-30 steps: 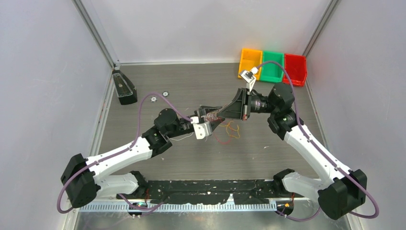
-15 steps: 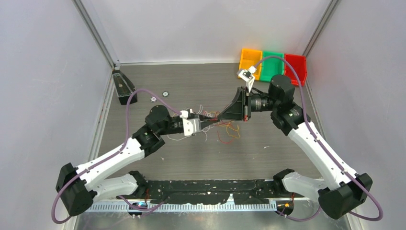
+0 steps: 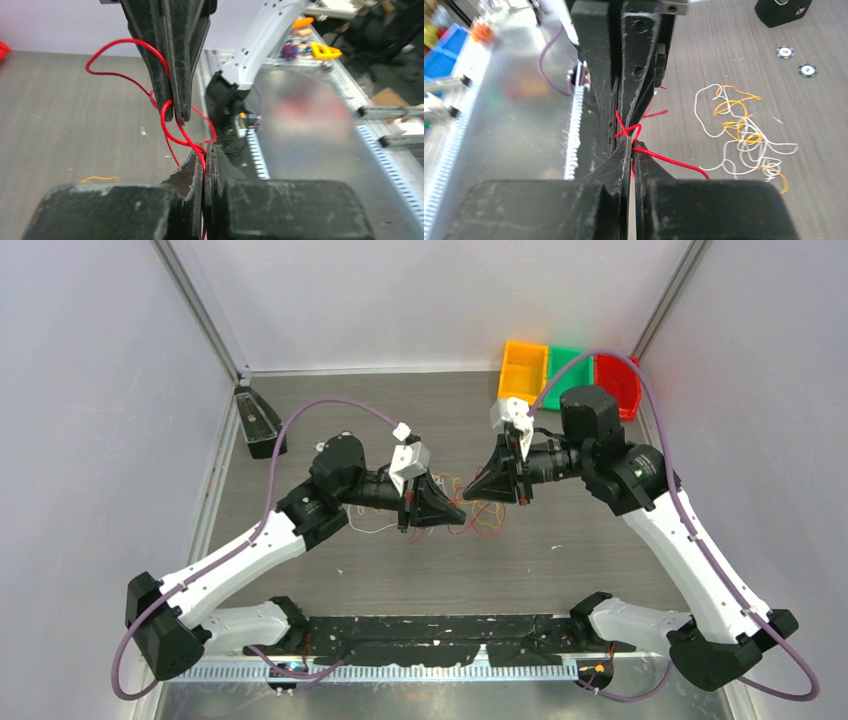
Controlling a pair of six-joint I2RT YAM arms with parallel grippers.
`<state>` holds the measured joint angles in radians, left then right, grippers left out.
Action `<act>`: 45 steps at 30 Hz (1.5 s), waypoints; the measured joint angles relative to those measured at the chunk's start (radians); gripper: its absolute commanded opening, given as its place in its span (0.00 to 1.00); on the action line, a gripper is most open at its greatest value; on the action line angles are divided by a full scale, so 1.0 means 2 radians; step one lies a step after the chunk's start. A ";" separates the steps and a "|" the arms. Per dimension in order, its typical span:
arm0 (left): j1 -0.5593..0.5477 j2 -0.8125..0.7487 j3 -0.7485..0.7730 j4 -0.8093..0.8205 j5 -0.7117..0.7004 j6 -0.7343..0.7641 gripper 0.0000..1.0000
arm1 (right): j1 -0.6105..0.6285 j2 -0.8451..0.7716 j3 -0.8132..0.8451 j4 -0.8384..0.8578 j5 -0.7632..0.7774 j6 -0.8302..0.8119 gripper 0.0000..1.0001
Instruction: Untangle the cables
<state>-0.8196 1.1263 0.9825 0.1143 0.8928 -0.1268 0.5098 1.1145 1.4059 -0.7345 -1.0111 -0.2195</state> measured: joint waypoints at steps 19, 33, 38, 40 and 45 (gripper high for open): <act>-0.021 -0.147 -0.035 -0.040 -0.046 0.260 1.00 | 0.050 -0.012 0.006 -0.130 0.020 -0.169 0.05; -0.127 -0.080 -0.008 -0.106 -0.166 0.465 1.00 | 0.094 0.012 0.004 -0.149 0.024 -0.173 0.06; -0.135 -0.067 -0.005 -0.135 -0.176 0.517 0.78 | 0.104 0.017 0.004 -0.148 0.024 -0.163 0.05; -0.138 -0.057 0.007 -0.162 -0.175 0.528 0.62 | 0.106 0.018 0.004 -0.145 0.023 -0.159 0.05; -0.141 -0.041 0.024 -0.188 -0.181 0.521 0.25 | 0.108 0.020 0.008 -0.144 0.025 -0.152 0.06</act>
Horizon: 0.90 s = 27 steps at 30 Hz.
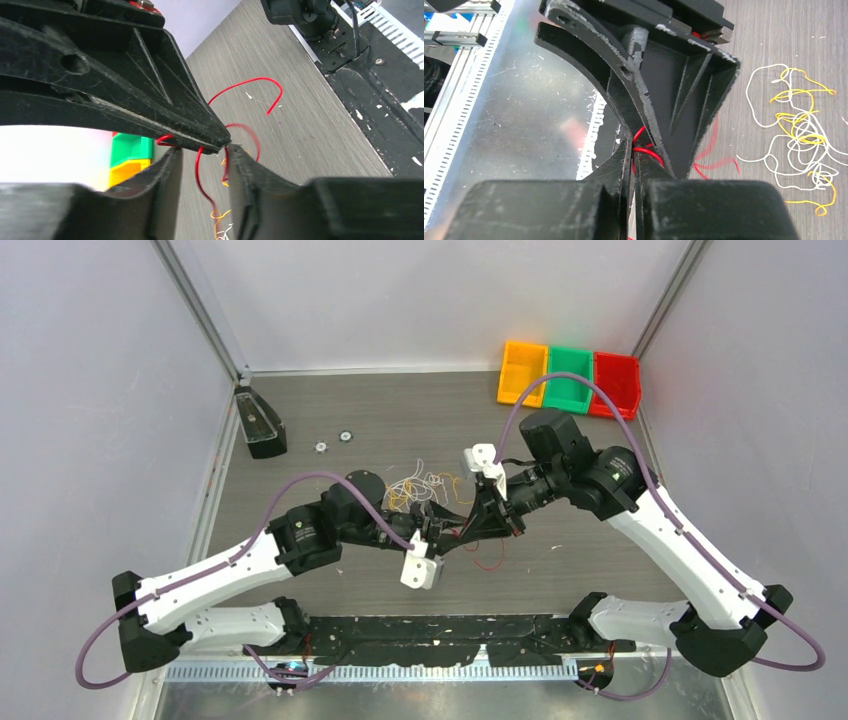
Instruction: Untangle the cables
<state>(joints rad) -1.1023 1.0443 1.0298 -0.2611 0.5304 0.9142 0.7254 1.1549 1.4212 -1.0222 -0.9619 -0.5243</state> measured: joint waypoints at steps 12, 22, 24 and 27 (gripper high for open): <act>0.008 -0.013 -0.052 0.136 -0.050 -0.256 0.01 | 0.001 -0.107 -0.095 0.203 0.099 0.148 0.05; 0.045 -0.107 -0.110 0.127 0.031 -0.247 0.68 | 0.001 -0.084 -0.084 0.233 0.050 0.156 0.06; 0.067 -0.117 -0.087 0.066 0.066 -0.203 0.68 | 0.001 -0.073 -0.069 0.188 0.035 0.120 0.05; 0.093 -0.108 -0.022 -0.034 0.113 -0.133 0.66 | 0.002 -0.059 -0.058 0.119 0.020 0.066 0.05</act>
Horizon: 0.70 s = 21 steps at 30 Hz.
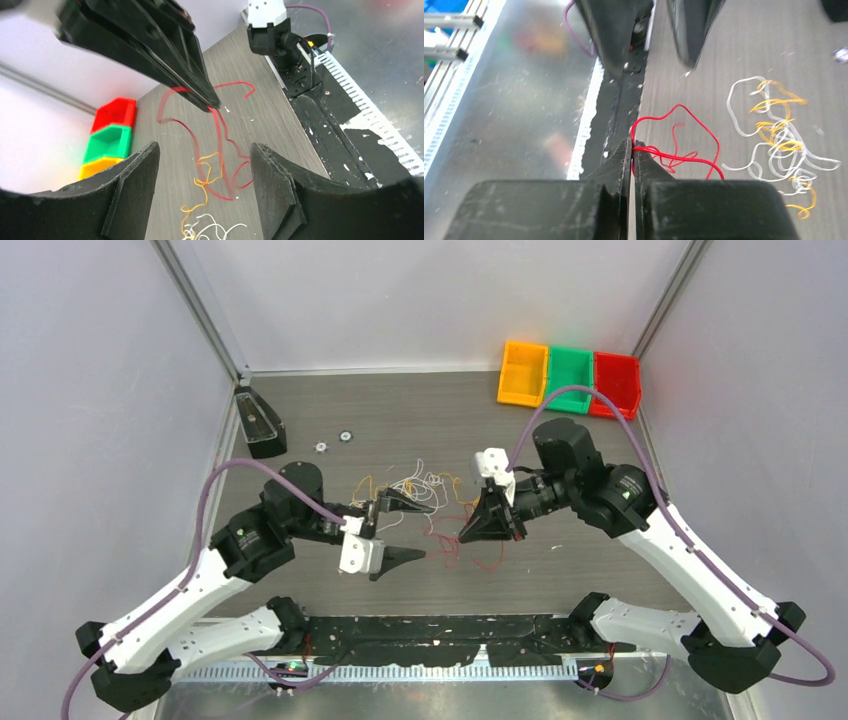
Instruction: Untangle the cables
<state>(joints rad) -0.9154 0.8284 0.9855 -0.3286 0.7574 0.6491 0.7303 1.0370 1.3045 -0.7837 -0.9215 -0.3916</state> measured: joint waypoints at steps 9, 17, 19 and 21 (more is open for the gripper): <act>0.007 0.059 0.059 -0.067 0.016 0.067 0.58 | 0.034 0.028 0.012 -0.117 -0.003 -0.100 0.05; 0.007 0.109 0.059 -0.049 0.015 0.070 0.56 | 0.068 0.034 0.039 -0.132 0.001 -0.126 0.05; 0.007 0.109 0.059 -0.030 0.018 0.067 0.55 | 0.073 0.037 0.043 -0.132 0.002 -0.129 0.05; 0.006 0.109 0.058 -0.012 0.023 0.060 0.53 | 0.074 0.041 0.044 -0.133 0.002 -0.131 0.06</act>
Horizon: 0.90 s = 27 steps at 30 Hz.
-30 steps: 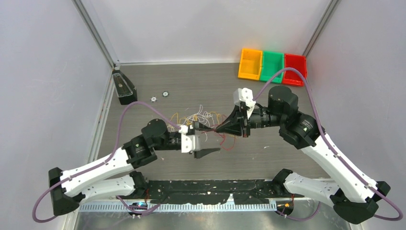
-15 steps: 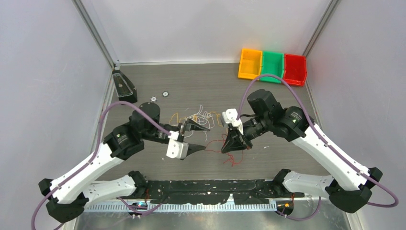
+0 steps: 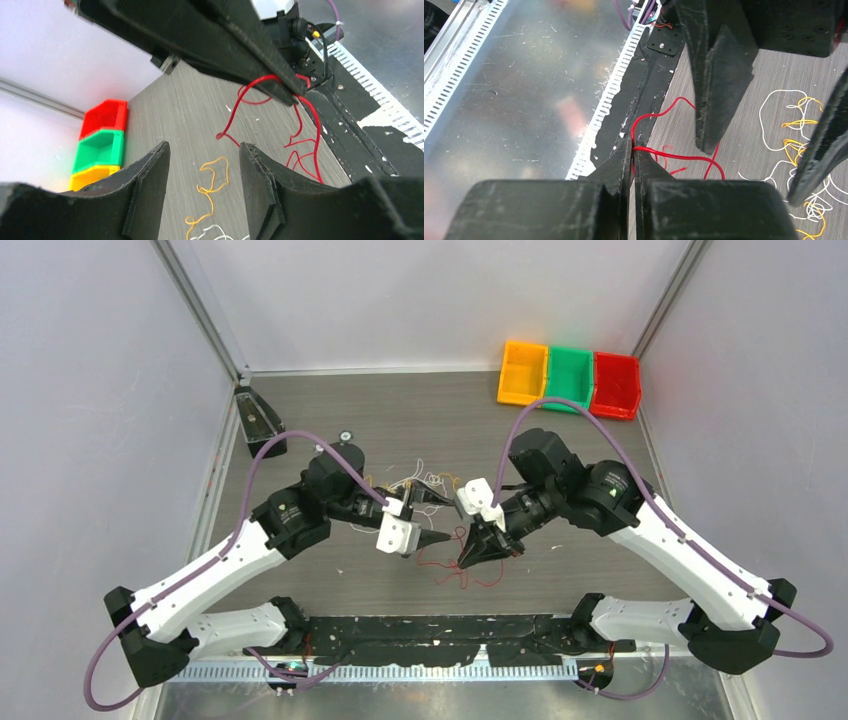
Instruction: Untangle the cables
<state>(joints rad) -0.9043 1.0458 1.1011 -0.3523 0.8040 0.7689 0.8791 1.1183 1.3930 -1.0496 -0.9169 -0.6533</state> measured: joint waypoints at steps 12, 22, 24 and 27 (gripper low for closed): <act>-0.016 0.000 -0.026 0.045 0.034 -0.014 0.04 | 0.002 0.009 0.018 0.000 0.011 -0.002 0.05; -0.016 -0.047 -0.070 0.048 0.012 -0.036 0.00 | -0.006 -0.018 0.014 0.023 0.060 0.015 0.05; -0.016 -0.060 -0.082 0.051 0.003 -0.045 0.00 | -0.019 -0.031 0.007 0.047 0.066 0.036 0.05; -0.016 -0.064 -0.095 0.078 -0.014 -0.070 0.00 | -0.053 -0.054 -0.019 0.111 0.062 0.097 0.05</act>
<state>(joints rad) -0.9363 0.9184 0.9104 -0.1970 0.7761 0.6292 0.7738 1.0096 1.3560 -0.8276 -0.7925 -0.4595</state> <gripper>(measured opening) 0.010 0.071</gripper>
